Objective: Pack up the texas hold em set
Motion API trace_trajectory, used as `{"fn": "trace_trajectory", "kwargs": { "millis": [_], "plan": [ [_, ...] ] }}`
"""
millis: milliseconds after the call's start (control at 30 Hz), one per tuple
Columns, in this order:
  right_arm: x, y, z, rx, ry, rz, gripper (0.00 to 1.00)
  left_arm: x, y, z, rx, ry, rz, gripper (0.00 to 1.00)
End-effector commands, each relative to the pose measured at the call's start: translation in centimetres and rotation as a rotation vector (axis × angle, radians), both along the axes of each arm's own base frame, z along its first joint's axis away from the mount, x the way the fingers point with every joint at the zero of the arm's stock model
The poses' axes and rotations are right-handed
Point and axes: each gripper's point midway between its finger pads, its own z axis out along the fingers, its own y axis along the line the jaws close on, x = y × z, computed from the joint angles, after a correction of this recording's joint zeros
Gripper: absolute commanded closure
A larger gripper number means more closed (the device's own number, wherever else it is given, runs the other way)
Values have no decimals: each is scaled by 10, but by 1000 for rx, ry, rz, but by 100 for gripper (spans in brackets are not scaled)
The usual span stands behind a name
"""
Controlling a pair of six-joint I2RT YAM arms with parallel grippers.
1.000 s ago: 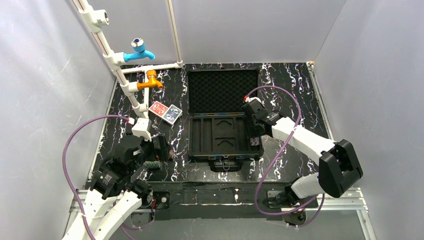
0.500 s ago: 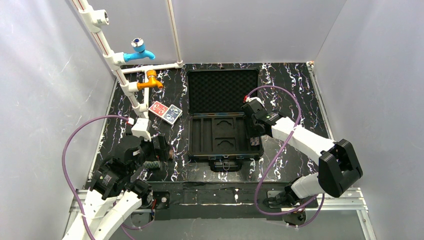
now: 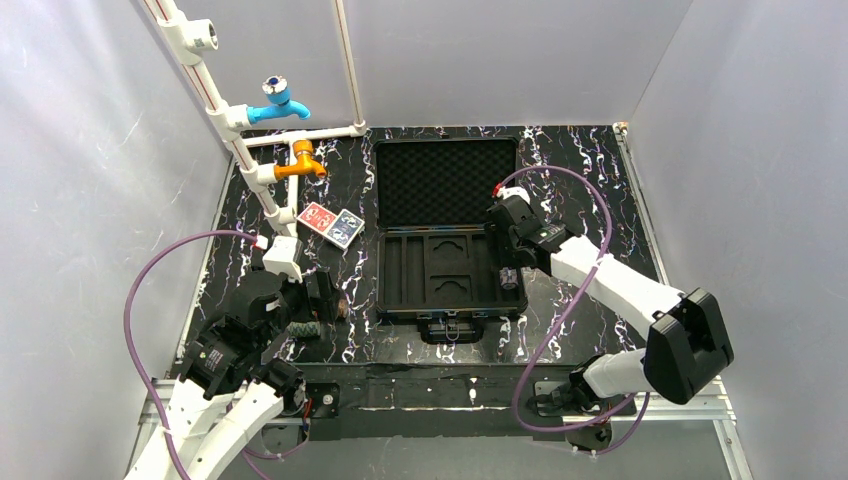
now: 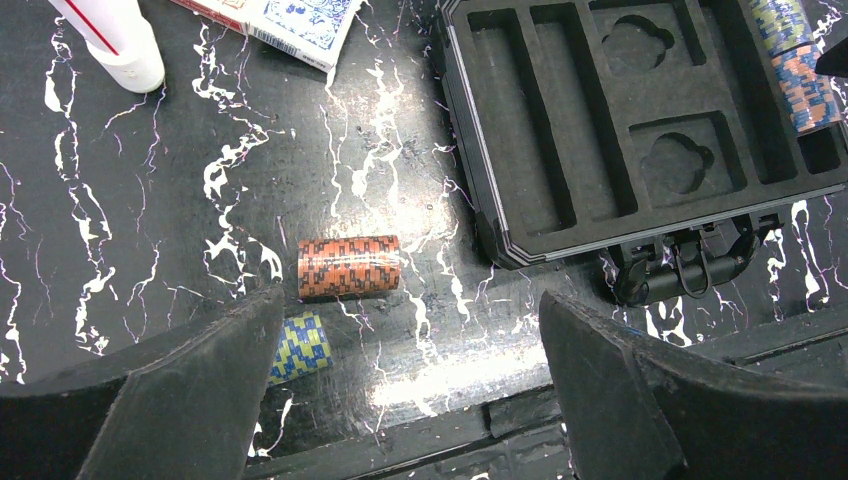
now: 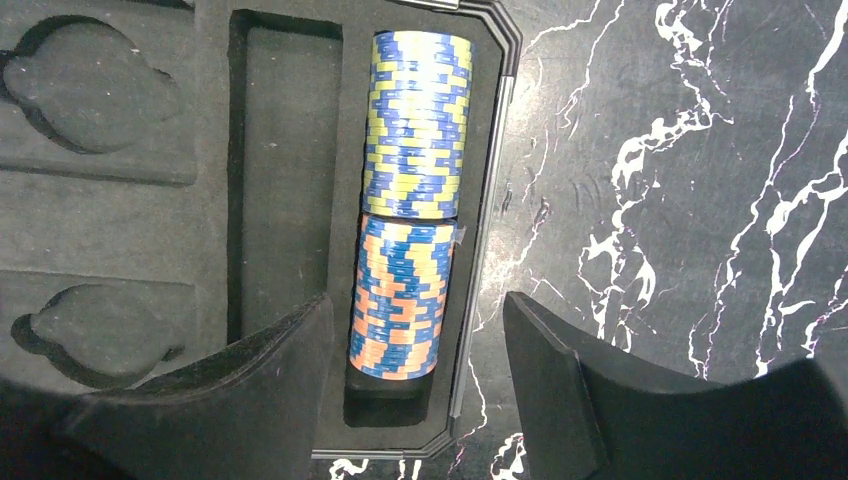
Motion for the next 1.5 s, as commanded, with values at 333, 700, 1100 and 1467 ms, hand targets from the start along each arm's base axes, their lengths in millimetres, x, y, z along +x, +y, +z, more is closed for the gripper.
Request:
{"fn": "trace_trajectory", "kwargs": {
  "millis": [333, 700, 1100, 1467],
  "plan": [
    [-16, 7, 16, 115, -20, 1, 54, -1, 2, 6, 7, -6, -1, 1],
    [-41, 8, -14, 127, 72, -1, 75, -1, 2, 7, 6, -10, 1, 1],
    [-43, 9, -29, 117, 103, -9, 81, -1, 2, 6, 7, -7, 3, 1],
    [-55, 0, -14, 128, 92, -37, 73, -1, 2, 5, 11, -1, 3, 1]
  ]
}}
